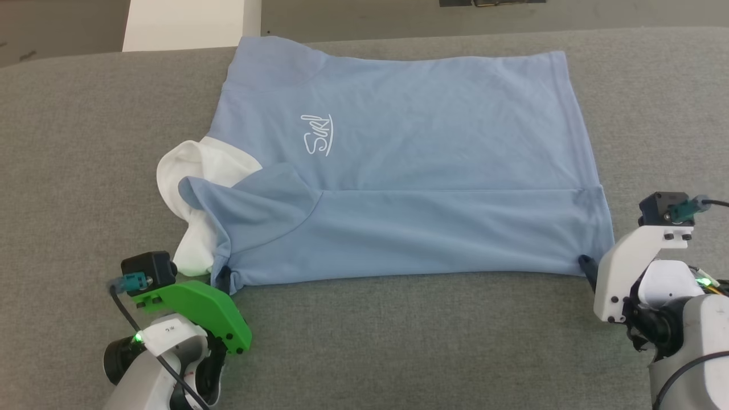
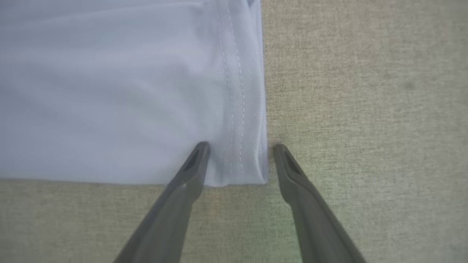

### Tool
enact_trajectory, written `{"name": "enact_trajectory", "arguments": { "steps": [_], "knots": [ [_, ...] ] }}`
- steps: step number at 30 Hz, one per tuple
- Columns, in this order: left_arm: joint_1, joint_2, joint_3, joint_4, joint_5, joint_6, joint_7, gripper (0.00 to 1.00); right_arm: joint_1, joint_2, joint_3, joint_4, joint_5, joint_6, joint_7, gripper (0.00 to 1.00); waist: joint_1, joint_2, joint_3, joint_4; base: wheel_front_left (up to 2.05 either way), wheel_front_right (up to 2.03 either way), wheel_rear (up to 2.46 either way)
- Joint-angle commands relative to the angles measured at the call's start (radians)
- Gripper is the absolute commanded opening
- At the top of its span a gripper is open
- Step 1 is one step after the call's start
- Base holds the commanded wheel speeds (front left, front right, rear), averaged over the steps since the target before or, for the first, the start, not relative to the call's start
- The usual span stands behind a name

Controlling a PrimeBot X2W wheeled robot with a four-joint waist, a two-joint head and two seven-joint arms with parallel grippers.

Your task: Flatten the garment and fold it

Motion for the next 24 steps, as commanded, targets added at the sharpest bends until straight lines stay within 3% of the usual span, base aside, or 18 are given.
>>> {"name": "enact_trajectory", "arguments": {
  "steps": [1, 4, 12, 18, 24],
  "knots": [
    [0.006, -0.011, -0.014, 0.025, 0.015, -0.005, 0.002, 0.00, 0.029, 0.004, -0.002, 0.000, 0.004, -0.002, 0.038, 0.00, 0.0000, -0.0001, 0.002, 0.004, 0.00, 0.00, 0.00],
    [0.007, -0.008, -0.012, 0.026, 0.021, -0.007, -0.020, 0.00, 0.046, 0.004, -0.013, -0.068, 0.008, -0.002, 0.041, 0.00, 0.0000, -0.0001, -0.002, 0.006, 0.00, 0.00, 0.00],
    [0.043, 0.033, 0.007, -0.020, 0.060, 0.004, -0.097, 0.00, 0.113, 0.004, -0.009, -0.187, 0.083, -0.002, -0.122, 0.00, 0.0000, -0.0001, -0.050, 0.006, 0.00, 0.00, 0.00],
    [0.146, 0.099, 0.018, -0.158, 0.086, 0.066, -0.062, 0.00, 0.212, 0.004, -0.037, -0.297, 0.115, -0.002, -0.135, 0.00, 0.0000, -0.0001, -0.088, 0.013, 0.00, 0.00, 0.00],
    [0.271, 0.167, 0.000, -0.294, 0.116, 0.146, 0.030, 0.00, 0.338, 0.004, -0.075, -0.378, 0.146, -0.002, -0.061, 0.00, 0.0000, -0.0001, -0.102, 0.022, 0.00, 0.00, 0.00]
  ]
}}
